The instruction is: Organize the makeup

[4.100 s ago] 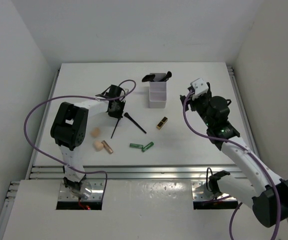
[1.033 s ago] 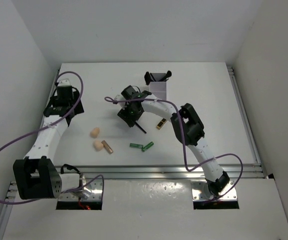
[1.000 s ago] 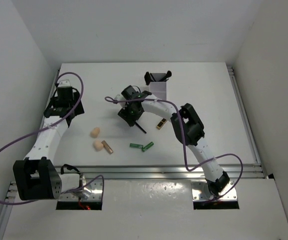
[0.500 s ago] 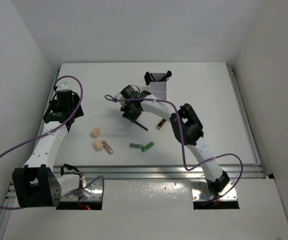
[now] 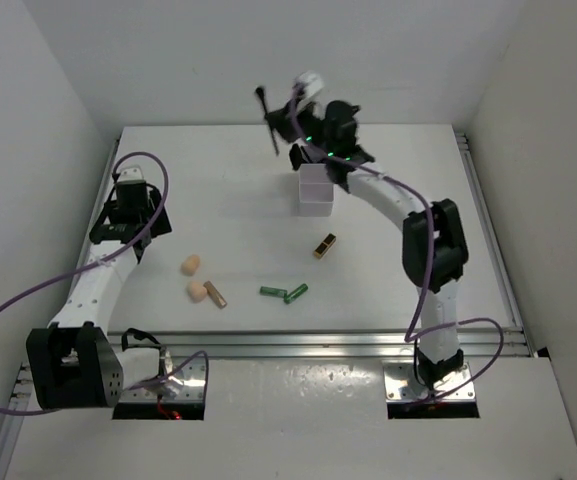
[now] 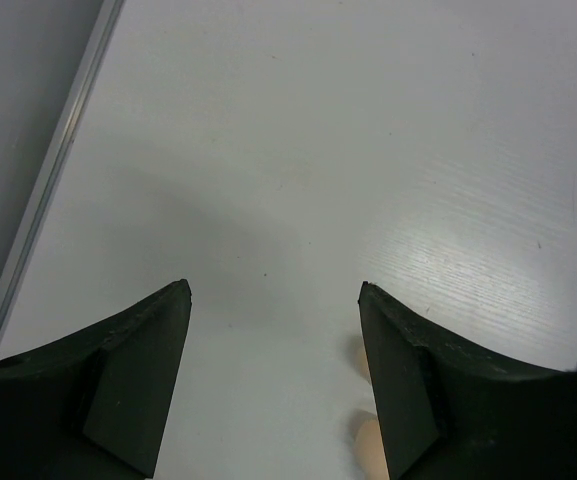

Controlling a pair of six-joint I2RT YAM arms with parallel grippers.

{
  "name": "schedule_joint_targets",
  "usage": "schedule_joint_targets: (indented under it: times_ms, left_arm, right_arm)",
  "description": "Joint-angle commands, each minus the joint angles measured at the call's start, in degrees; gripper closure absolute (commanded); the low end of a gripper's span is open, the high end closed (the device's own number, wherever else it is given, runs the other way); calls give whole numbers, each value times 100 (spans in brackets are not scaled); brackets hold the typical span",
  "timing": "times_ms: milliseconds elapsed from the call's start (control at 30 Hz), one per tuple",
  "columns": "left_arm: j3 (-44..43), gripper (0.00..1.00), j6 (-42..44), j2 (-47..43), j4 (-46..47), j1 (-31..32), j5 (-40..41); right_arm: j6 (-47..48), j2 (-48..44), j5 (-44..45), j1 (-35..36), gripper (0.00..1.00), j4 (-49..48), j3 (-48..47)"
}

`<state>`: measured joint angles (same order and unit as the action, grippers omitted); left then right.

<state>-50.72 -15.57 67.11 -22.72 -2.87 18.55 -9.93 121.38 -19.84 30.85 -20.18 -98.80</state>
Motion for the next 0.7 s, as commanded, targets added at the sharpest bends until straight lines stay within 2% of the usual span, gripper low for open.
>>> schedule_joint_targets:
  times_ms: [0,133,333,533,667]
  left_arm:
    - [-35,26,-25,170,171,-3,-307]
    - [-280,26,-25,522,171,-230,-579]
    - [-676,29,-77,1110,171,-433,-949]
    - [-896,29,27,1453,171,-381,-950]
    - [-1001,29,28,1576,171,-381,-949]
  right_arm:
    - [-712,-369,5,-894,100,-2736,343]
    - [-553,-466,419,-1344,100,-3315,975]
    - [-1089,191,437,-1828,100,-3809,917]
    - [-1195,491,208,-1749,100,-3791,749]
    - [-1002,597,138,-1670,100,-3765,1082]
